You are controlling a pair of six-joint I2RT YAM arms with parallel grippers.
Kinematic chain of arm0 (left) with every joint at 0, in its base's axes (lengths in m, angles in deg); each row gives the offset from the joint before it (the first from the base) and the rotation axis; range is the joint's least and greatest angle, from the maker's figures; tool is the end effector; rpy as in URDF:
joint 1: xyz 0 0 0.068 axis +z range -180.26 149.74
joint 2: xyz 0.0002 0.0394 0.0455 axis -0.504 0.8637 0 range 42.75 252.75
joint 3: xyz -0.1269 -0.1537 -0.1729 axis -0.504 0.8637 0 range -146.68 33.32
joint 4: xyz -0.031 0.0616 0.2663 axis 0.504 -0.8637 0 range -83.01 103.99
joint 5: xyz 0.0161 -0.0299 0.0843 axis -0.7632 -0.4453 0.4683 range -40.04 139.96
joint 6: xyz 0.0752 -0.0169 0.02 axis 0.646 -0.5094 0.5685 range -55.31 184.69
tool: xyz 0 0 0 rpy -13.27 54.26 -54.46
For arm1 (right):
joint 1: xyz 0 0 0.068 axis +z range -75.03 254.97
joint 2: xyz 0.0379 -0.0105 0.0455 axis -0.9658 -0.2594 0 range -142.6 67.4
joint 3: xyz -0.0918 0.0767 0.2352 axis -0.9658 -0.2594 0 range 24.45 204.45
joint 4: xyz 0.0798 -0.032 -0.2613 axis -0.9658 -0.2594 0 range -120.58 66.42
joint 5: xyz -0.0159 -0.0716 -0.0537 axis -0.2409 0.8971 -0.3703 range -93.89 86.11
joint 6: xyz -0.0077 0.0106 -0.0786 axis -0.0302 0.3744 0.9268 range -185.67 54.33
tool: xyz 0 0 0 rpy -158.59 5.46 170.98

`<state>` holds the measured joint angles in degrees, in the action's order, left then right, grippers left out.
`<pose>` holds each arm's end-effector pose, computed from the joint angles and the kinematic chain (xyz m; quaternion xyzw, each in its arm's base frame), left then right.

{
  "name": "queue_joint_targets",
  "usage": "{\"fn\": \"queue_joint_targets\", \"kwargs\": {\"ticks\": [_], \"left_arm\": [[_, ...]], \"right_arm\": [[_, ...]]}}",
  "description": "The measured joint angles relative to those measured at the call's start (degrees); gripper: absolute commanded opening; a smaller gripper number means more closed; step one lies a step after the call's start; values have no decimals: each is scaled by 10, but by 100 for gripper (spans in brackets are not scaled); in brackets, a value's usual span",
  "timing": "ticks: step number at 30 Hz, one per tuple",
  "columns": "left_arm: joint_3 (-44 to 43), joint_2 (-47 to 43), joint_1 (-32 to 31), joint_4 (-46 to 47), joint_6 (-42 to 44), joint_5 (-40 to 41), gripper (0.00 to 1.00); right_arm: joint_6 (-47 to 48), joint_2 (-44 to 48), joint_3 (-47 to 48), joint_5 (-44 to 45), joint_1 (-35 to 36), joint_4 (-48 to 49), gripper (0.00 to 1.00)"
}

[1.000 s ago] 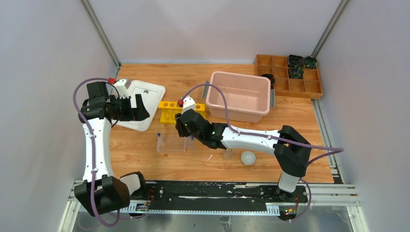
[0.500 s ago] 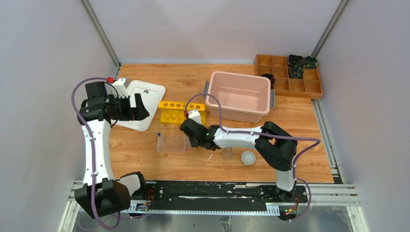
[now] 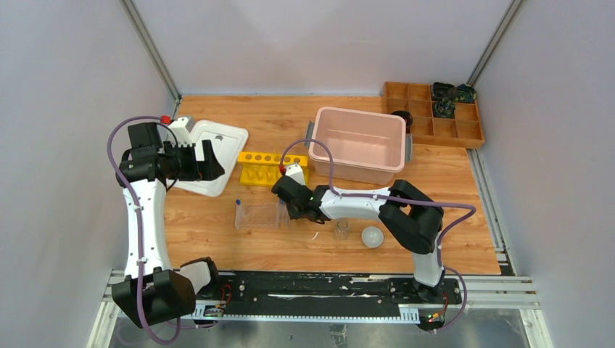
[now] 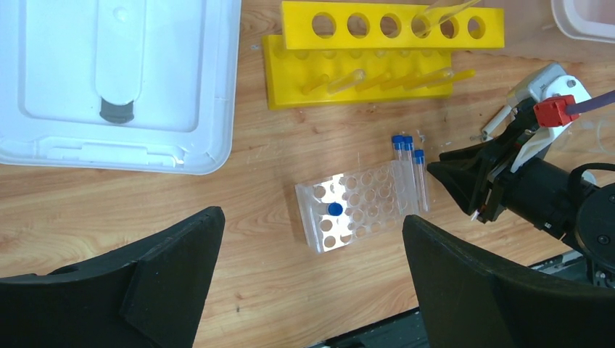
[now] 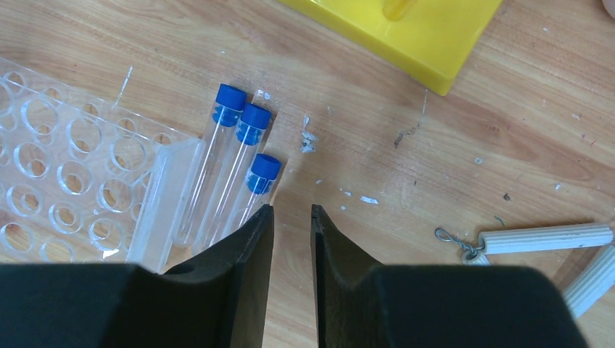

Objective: Organize the chemistry lab equipment

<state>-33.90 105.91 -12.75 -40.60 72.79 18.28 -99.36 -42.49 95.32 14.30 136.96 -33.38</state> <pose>0.2433 0.0390 0.3169 0.0175 0.9100 -0.1785 0.3737 0.2245 0.3764 0.1316 -0.1720 0.9099 0.1581 0.3428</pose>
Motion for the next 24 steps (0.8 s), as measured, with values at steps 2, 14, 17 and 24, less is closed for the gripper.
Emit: {"fn": "queue_joint_targets", "kwargs": {"ticks": [2,14,17,24], "left_arm": [[0,0,0,0,0,-1,100],[0,0,0,0,0,-3,100],[0,0,0,0,0,-4,100],[0,0,0,0,0,-5,100]], "right_arm": [[0,0,2,0,0,-7,29],[-16,12,26,-21,0,-19,32],[-17,11,33,-28,0,-21,32],[-20,-11,43,-32,0,-23,30]]}}
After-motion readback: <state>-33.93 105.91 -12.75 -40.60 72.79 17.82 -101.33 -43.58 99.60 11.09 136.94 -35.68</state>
